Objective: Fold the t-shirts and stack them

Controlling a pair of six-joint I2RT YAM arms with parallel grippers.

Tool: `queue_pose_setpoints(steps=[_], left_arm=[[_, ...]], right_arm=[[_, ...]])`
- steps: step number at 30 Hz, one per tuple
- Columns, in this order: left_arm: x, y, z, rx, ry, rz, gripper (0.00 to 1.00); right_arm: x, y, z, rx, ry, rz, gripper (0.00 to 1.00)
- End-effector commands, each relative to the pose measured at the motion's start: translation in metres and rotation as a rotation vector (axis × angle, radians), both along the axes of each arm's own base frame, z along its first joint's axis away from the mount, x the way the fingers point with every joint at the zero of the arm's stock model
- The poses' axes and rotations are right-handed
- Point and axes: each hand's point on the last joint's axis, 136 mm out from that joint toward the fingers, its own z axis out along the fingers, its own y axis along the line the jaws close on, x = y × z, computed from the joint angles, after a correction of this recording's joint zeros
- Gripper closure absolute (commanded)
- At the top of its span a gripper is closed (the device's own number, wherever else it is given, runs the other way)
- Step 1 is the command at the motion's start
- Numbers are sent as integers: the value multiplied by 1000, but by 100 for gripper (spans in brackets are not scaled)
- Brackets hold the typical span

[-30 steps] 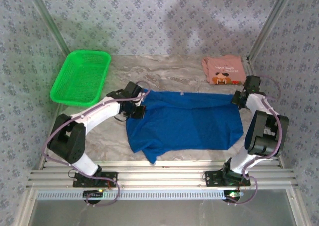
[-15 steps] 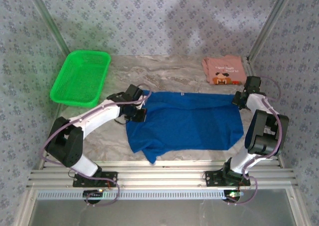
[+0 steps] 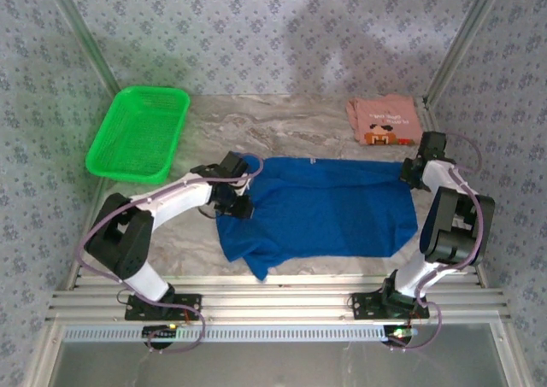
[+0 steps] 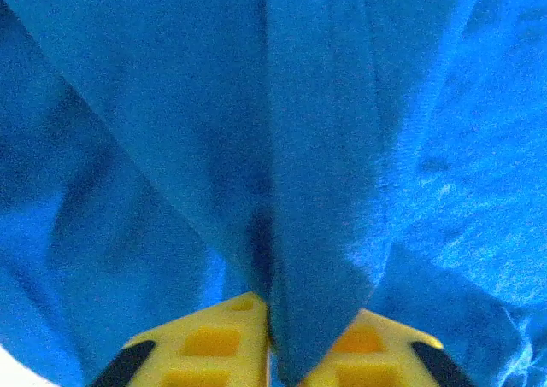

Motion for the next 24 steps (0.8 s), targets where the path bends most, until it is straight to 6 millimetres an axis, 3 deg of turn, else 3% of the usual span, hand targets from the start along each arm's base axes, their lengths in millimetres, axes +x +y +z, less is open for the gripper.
queue_pose_setpoints(steps=[1, 4, 6, 9, 11, 15, 17, 20, 24], left_arm=[[4, -14, 20, -100, -16, -10, 41], [23, -13, 69, -220, -124, 57, 25], [44, 3, 96, -277, -175, 171, 11], [73, 31, 107, -300, -172, 319, 2], [90, 35, 104, -305, -155, 357, 2], [111, 48, 57, -204, -54, 467, 7], [122, 51, 36, -209, -29, 529, 9], [141, 41, 23, -235, -47, 547, 11], [157, 45, 2, -209, -68, 594, 16]], right_arm=[[-13, -3, 0, 20, 47, -35, 58], [-9, -4, 23, 33, -20, -41, 48], [-6, -1, 45, 54, -81, -29, 43], [2, 18, 74, 128, -171, 47, 36], [7, 38, 87, 207, -221, 114, 32], [18, 82, 97, 371, -276, 220, 26], [19, 95, 87, 379, -241, 235, 24], [22, 109, 66, 405, -174, 246, 23], [25, 115, 42, 419, -118, 231, 23]])
